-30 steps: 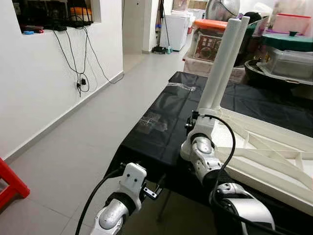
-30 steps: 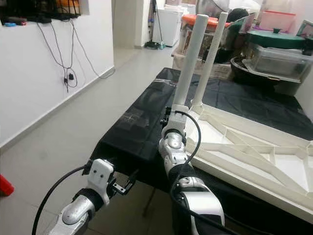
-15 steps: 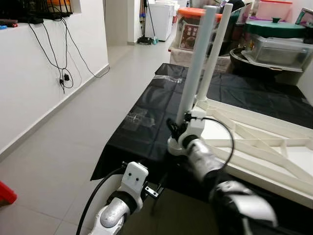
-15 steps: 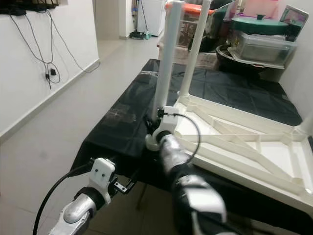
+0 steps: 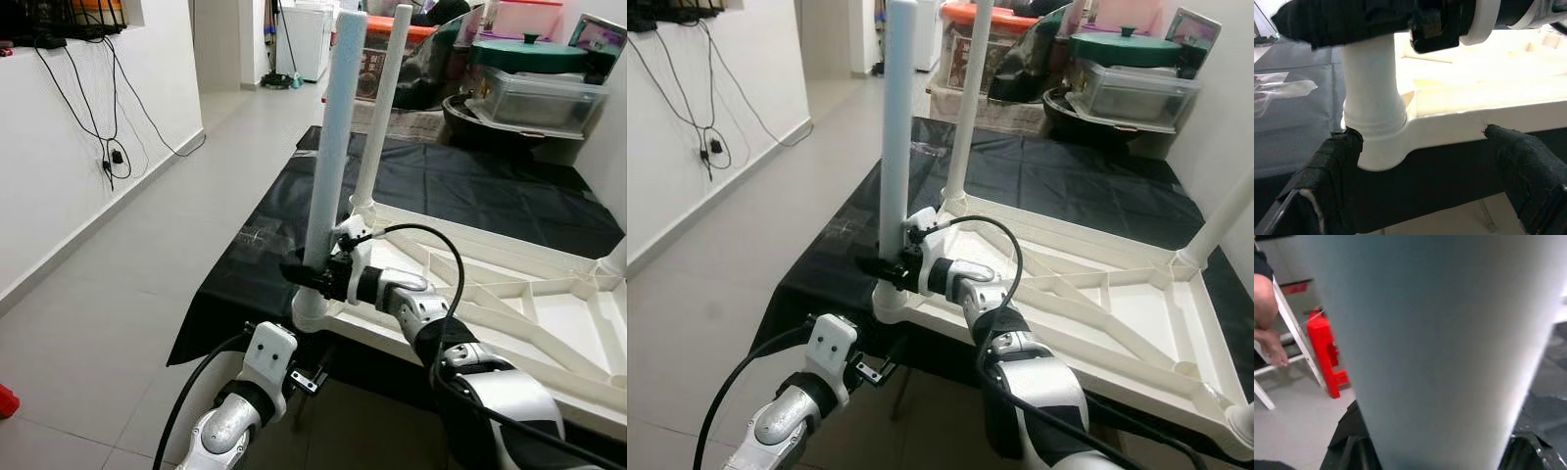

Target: Building children table

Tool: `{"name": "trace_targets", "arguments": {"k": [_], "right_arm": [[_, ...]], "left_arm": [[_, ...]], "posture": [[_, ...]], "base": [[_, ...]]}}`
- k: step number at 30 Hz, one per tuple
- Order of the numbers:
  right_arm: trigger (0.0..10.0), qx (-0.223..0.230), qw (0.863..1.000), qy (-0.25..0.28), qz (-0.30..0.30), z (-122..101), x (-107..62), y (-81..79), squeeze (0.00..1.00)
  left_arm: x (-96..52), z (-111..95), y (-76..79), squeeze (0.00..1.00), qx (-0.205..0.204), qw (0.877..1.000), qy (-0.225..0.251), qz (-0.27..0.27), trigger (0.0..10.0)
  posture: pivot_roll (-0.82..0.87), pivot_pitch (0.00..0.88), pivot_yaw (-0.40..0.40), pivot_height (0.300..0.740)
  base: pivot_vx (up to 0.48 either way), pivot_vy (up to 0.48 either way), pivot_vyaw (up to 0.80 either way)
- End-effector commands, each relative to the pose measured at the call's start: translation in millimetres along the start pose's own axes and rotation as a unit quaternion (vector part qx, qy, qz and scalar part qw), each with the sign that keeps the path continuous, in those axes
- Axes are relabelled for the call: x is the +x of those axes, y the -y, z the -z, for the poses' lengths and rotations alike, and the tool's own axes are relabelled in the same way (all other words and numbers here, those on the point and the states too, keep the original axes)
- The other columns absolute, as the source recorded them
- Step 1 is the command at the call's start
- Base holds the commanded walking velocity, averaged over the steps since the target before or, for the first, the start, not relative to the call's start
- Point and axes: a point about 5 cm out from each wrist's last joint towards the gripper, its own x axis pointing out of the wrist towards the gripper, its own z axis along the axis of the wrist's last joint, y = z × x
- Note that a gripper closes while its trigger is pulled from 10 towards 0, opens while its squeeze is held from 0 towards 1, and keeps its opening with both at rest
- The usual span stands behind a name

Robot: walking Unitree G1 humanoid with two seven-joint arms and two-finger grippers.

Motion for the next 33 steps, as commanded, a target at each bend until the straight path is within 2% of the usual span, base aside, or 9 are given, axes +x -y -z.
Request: {"name": "trace_targets", "arguments": {"k": [1,10,18,23,26,27,30,31,33], "right_arm": [[0.0,0.0,0.999,-0.04,-0.019,14,10.1,-11.5,0.0],[0.0,0.016,0.974,-0.003,0.224,7,1.7,16.1,0.0],[0.0,0.153,0.745,0.024,0.649,37,-55.8,47.3,0.0],[4.8,0.149,0.779,0.038,0.608,30,-32.6,36.1,0.0],[10.0,0.145,0.816,0.051,0.557,22,-14.7,27.4,0.34],[10.0,0.127,0.832,0.06,0.537,17,-7.5,23.2,1.0],[10.0,0.096,0.855,0.073,0.505,10,-0.9,19.1,1.0],[10.0,0.086,0.872,0.081,0.474,7,2.4,17.4,0.0],[10.0,0.08,0.885,0.086,0.451,5,4.7,16.0,0.0]], "left_arm": [[-0.6,2,2.1,0.0,0.004,1.0,-0.005,0.003,10.0],[-0.6,2,1.6,0.0,0.003,1.0,-0.006,0.004,10.0],[0.3,2,0.6,0.0,0.003,1.0,-0.009,0.006,10.0],[0.7,3,1.0,0.0,0.003,1.0,-0.009,0.006,10.0],[0.9,3,1.4,0.0,0.002,1.0,-0.01,0.006,10.0],[0.9,3,1.6,0.0,0.002,1.0,-0.01,0.006,10.0],[1.1,3,1.7,0.0,0.001,1.0,-0.01,0.006,10.0],[1.2,3,1.8,0.0,0.001,1.0,-0.01,0.006,10.0],[1.2,3,1.9,0.0,0.001,1.0,-0.01,0.006,10.0]], "posture": [[0.11,0.0,-0.109,0.74],[0.09,0.0,-0.1,0.74],[0.09,0.0,-0.093,0.74],[0.09,0.0,-0.1,0.74],[0.09,0.0,-0.098,0.74],[0.09,0.0,-0.101,0.74],[0.09,0.0,-0.101,0.74],[0.09,0.0,-0.1,0.74],[0.09,0.0,-0.1,0.74]], "base": [[0.0,0.0,0.0],[0.0,0.0,0.0],[0.0,0.0,0.0],[0.0,0.0,0.0],[0.0,0.0,0.0],[0.0,0.0,0.0],[0.0,0.0,0.0],[0.0,0.0,0.0],[0.0,0.0,0.0]]}}
